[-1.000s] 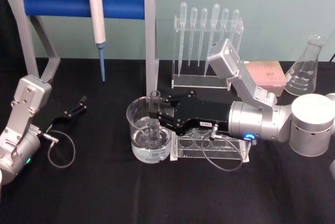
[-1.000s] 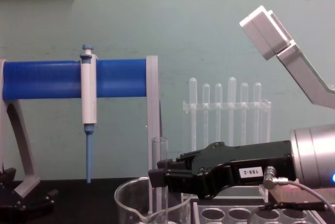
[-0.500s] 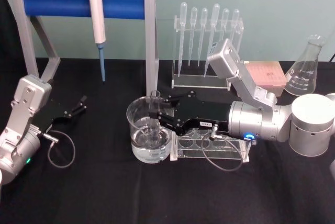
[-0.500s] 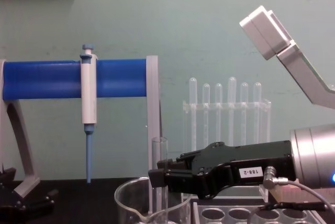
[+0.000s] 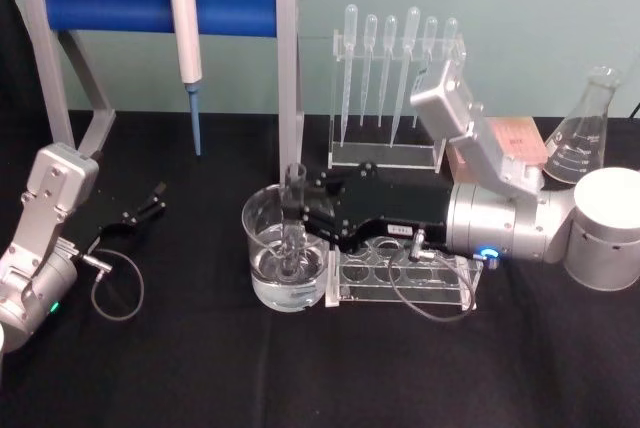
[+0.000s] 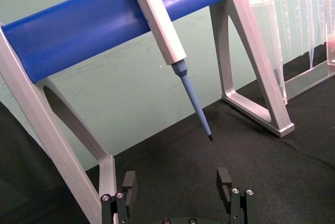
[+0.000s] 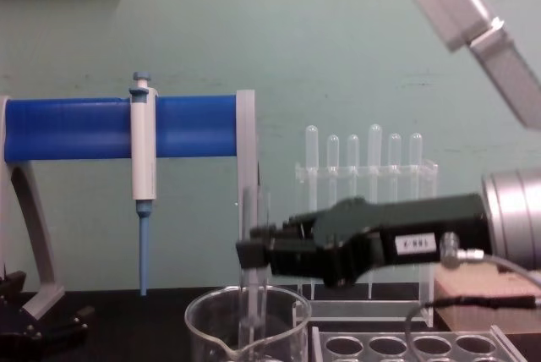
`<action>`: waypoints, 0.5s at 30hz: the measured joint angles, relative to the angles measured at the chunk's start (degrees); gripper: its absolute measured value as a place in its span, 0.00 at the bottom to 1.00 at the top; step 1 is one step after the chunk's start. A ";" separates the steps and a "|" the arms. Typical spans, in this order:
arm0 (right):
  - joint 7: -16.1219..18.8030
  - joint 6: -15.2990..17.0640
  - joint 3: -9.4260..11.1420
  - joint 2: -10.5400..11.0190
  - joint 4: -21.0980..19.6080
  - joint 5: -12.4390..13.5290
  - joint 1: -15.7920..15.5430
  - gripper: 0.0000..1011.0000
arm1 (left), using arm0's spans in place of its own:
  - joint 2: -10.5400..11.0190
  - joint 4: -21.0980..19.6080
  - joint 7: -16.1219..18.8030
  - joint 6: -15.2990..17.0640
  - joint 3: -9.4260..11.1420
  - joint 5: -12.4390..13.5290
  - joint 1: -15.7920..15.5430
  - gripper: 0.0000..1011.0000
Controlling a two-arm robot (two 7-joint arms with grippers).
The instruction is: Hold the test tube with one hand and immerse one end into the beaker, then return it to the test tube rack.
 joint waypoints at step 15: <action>-1.54 -0.20 3.21 1.92 -5.89 3.50 1.19 0.24 | 0.00 0.00 0.00 0.00 0.00 0.00 0.00 0.99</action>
